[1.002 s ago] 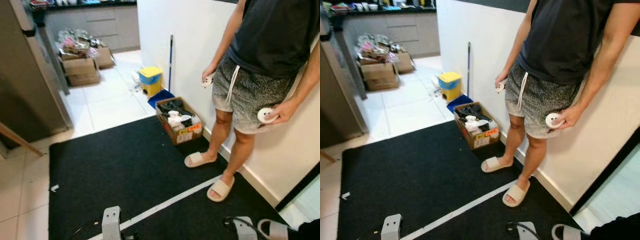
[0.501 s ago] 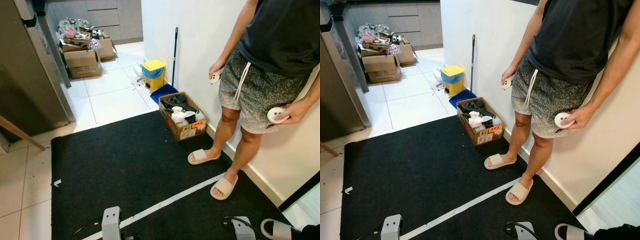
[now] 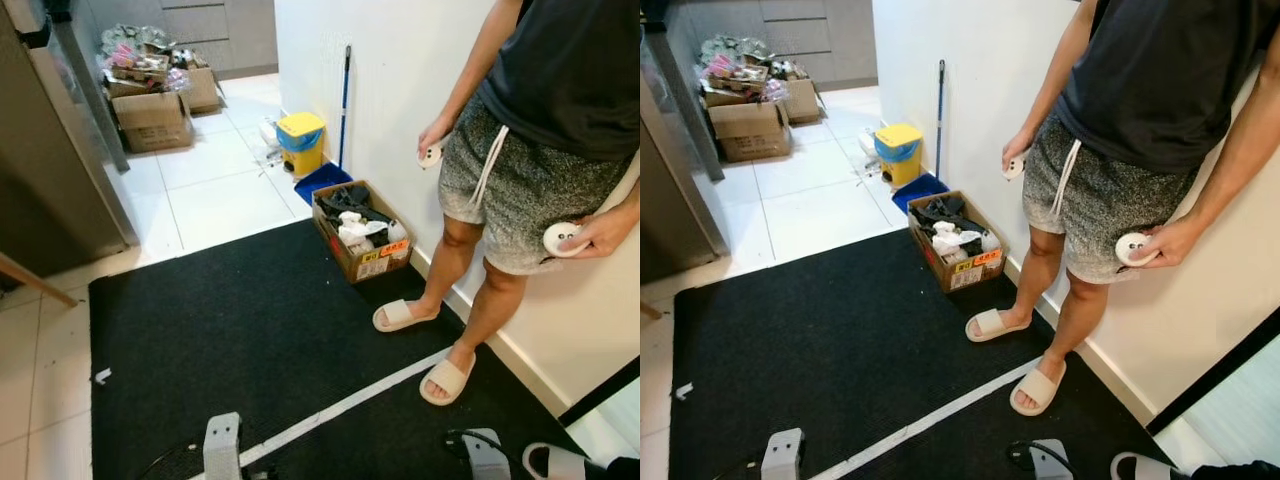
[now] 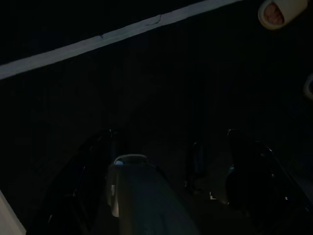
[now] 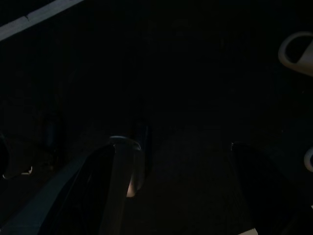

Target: Restocking fridge

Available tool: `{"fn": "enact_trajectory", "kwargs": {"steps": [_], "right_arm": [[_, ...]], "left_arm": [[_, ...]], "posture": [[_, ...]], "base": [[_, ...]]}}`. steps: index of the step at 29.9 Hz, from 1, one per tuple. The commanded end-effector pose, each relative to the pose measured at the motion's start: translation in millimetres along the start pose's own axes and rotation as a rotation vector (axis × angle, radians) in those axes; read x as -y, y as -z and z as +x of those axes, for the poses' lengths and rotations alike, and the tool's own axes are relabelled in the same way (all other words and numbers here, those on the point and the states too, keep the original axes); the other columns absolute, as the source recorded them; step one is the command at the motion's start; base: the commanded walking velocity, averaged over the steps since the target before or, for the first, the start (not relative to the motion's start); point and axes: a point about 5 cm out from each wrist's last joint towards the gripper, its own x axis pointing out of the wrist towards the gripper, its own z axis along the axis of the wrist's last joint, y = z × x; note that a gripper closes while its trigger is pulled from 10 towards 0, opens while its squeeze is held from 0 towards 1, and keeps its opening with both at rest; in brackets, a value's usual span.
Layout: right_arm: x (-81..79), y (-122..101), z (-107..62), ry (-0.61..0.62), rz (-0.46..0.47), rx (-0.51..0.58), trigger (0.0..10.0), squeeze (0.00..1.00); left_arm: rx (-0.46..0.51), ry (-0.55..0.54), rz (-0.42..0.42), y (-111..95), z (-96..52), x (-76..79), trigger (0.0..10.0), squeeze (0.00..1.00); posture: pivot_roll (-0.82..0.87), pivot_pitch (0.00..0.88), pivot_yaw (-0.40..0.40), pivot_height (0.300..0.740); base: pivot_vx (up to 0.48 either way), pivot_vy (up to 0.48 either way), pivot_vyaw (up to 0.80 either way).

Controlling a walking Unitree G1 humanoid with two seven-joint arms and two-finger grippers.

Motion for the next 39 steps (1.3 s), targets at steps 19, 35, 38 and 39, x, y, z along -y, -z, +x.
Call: {"fn": "enact_trajectory", "kwargs": {"steps": [19,35,38,39], "right_arm": [[3.7,7.3,-1.5,-0.011,0.0,-0.016,10.0,0.0],[5.8,8.8,-1.9,0.009,-0.006,-0.021,10.0,0.0],[5.3,8.2,-1.8,0.005,-0.01,-0.021,10.0,0.0],[5.3,8.2,-1.8,0.005,-0.01,-0.021,10.0,0.0]], "left_arm": [[-0.02,0.015,0.015,3.5,0.2,2.2,10.0,0.0],[-0.023,0.016,0.024,3.7,-0.1,1.4,10.0,0.0],[-0.02,0.019,0.027,2.3,0.5,2.9,10.0,0.0],[-0.02,0.019,0.027,2.3,0.5,2.9,10.0,0.0]], "posture": [[0.01,0.004,-0.025,0.74],[0.01,0.0,-0.026,0.74],[0.01,0.0,-0.025,0.74],[0.01,0.0,-0.025,0.74]], "base": [[0.354,0.0,0.24],[0.359,0.0,0.29],[0.358,0.0,0.0],[0.356,0.0,0.0]]}}
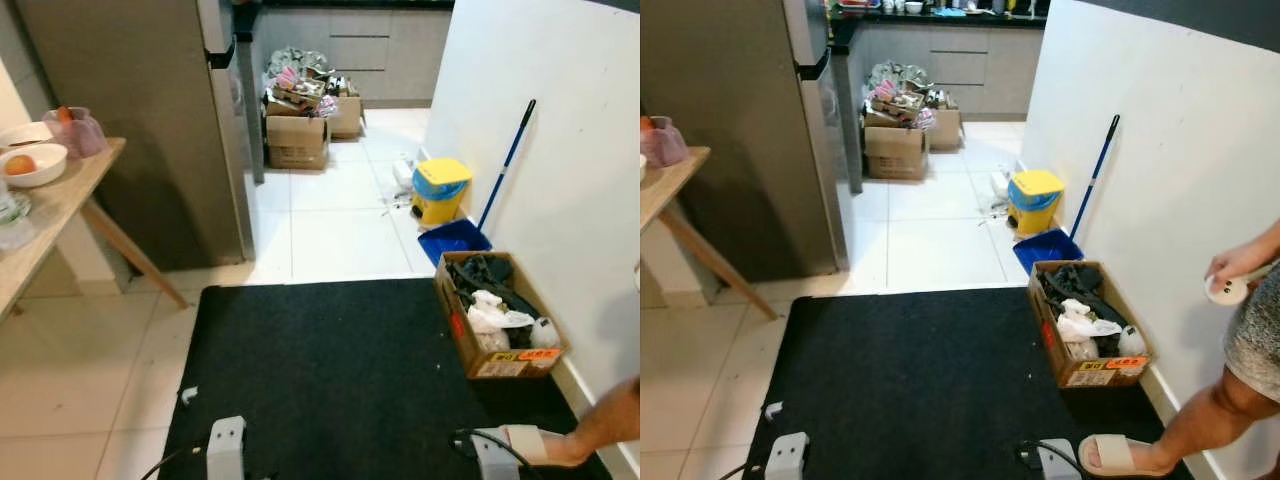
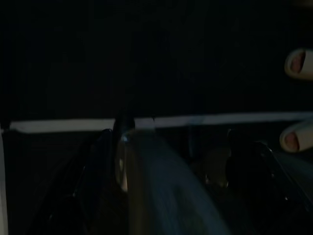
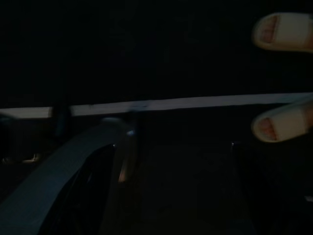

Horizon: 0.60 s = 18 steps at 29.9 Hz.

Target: Restocking fridge

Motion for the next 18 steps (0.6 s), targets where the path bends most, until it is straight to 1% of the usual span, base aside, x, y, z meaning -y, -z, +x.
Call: {"fn": "enact_trajectory", "kwargs": {"steps": [1,18], "right_arm": [[4.7,1.9,-0.8,0.01,-0.009,-0.011,10.0,0.0],[4.2,0.6,-0.6,0.005,-0.007,-0.009,10.0,0.0]], "left_arm": [[-0.006,0.01,0.009,1.0,0.9,3.5,10.0,0.0],[-0.014,0.008,0.003,3.1,0.8,3.7,10.0,0.0]], "posture": [[0.01,0.0,-0.025,0.74],[0.01,0.001,-0.026,0.74]], "base": [[0.356,0.0,0.0],[0.353,0.0,0.0]]}}
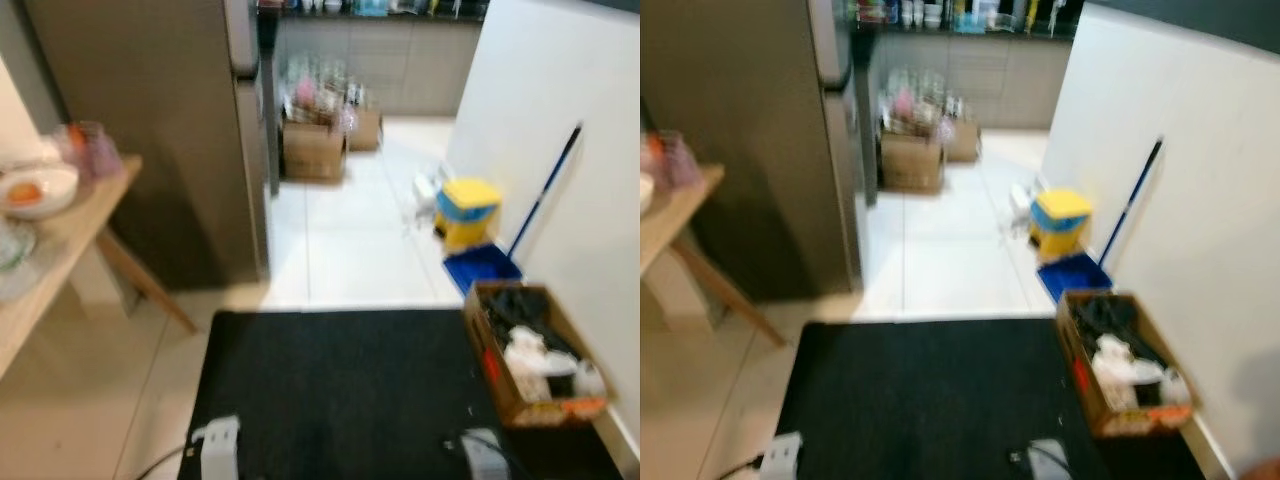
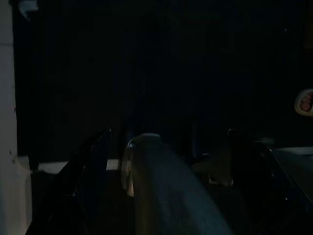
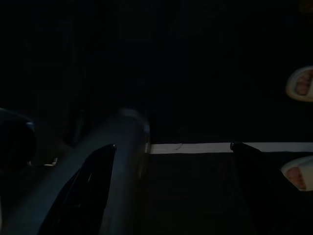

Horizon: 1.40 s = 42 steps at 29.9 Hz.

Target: Restocking fridge

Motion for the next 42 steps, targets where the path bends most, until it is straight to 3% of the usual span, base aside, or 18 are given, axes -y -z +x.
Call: {"fn": "enact_trajectory", "kwargs": {"steps": [1,10,29,42], "right_arm": [[8.4,-1.7,-1.0,0.021,-0.009,-0.002,10.0,0.0],[7.6,-2.7,-0.9,0.008,-0.016,0.004,10.0,0.0],[7.6,0.5,-1.3,0.004,-0.045,-0.012,10.0,0.0],[8.7,4.3,-1.9,0.002,-0.07,-0.026,10.0,0.0]], "left_arm": [[-0.01,0.007,0.003,1.9,0.9,3.5,10.0,0.0],[-0.012,-0.016,-0.006,2.1,0.8,1.9,10.0,0.0],[-0.023,-0.013,0.004,5.2,1.2,4.3,10.0,0.0],[-0.03,-0.025,0.06,6.1,0.6,2.6,10.0,0.0]], "posture": [[0.01,0.001,-0.026,0.74],[0.0,0.001,-0.026,0.74],[0.0,0.001,-0.026,0.74],[0.0,0.0,-0.027,0.74]], "base": [[0.334,0.0,0.0],[0.107,0.0,0.06],[0.0,0.0,0.73],[0.0,0.0,0.73]]}}
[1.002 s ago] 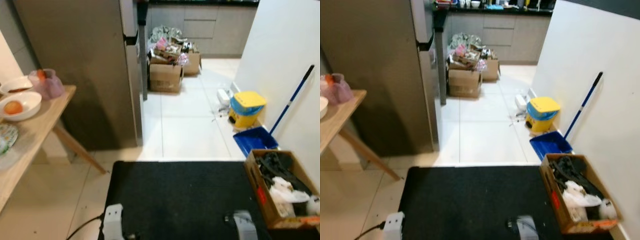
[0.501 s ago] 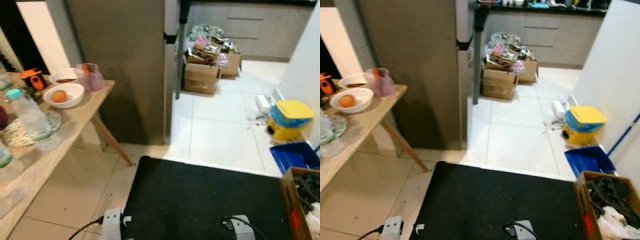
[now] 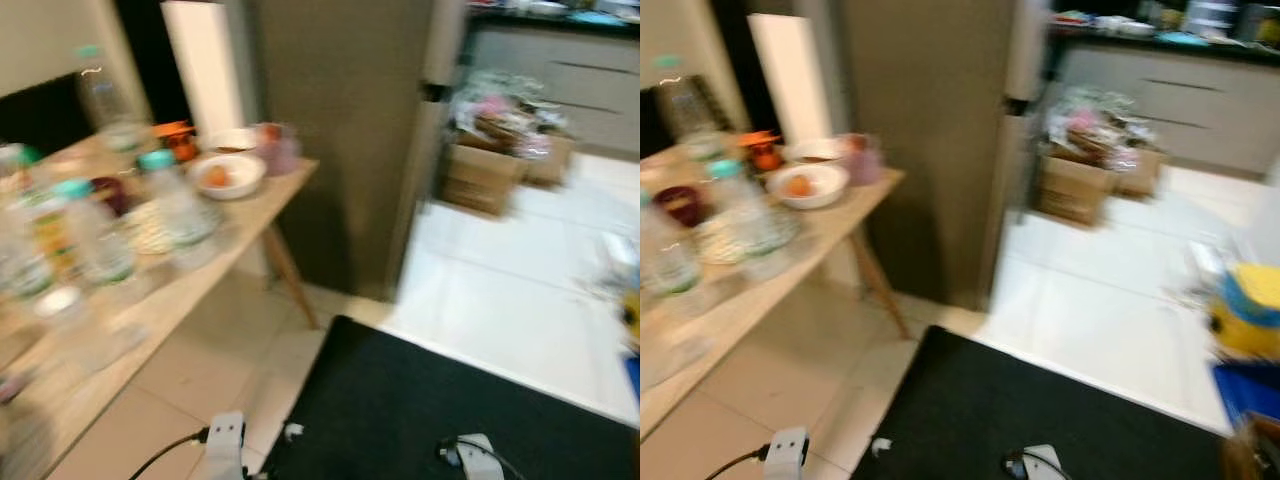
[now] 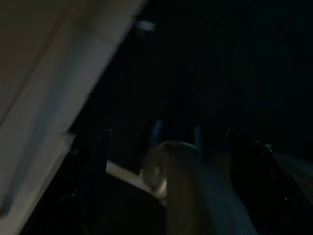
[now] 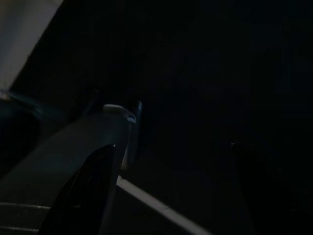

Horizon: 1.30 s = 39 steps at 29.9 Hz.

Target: Restocking fridge

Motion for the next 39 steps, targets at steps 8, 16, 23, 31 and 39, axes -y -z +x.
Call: {"fn": "enact_trajectory", "kwargs": {"steps": [8,16,23,31,39], "right_arm": [[-1.4,-2.3,0.5,0.007,0.001,0.008,10.0,0.0],[-2.2,-0.8,0.5,0.008,-0.003,0.003,10.0,0.0],[-2.7,-0.6,0.5,0.002,-0.013,0.002,10.0,0.0],[-2.7,-7.0,1.1,-0.001,-0.018,0.017,10.0,0.0],[-6.6,-5.4,1.5,-0.019,-0.04,0.01,10.0,0.0]], "left_arm": [[-0.022,0.009,0.06,2.9,0.7,3.7,10.0,0.0],[-0.041,0.035,0.07,8.6,-0.1,4.7,10.0,0.0],[-0.063,0.037,0.109,8.6,0.3,5.2,10.0,0.0],[-0.044,-0.004,0.085,4.0,0.8,2.7,10.0,0.0],[-0.053,-0.035,0.105,7.6,-0.8,-2.2,10.0,0.0]], "posture": [[0.0,0.0,-0.026,0.74],[0.01,0.0,-0.025,0.74],[0.01,0.0,-0.033,0.74],[0.0,0.0,-0.026,0.74],[0.0,0.0,-0.022,0.74]], "base": [[0.0,0.0,0.46],[0.0,0.0,0.0],[0.0,-0.363,0.0],[0.0,-0.17,0.0],[0.0,0.0,0.19]]}}
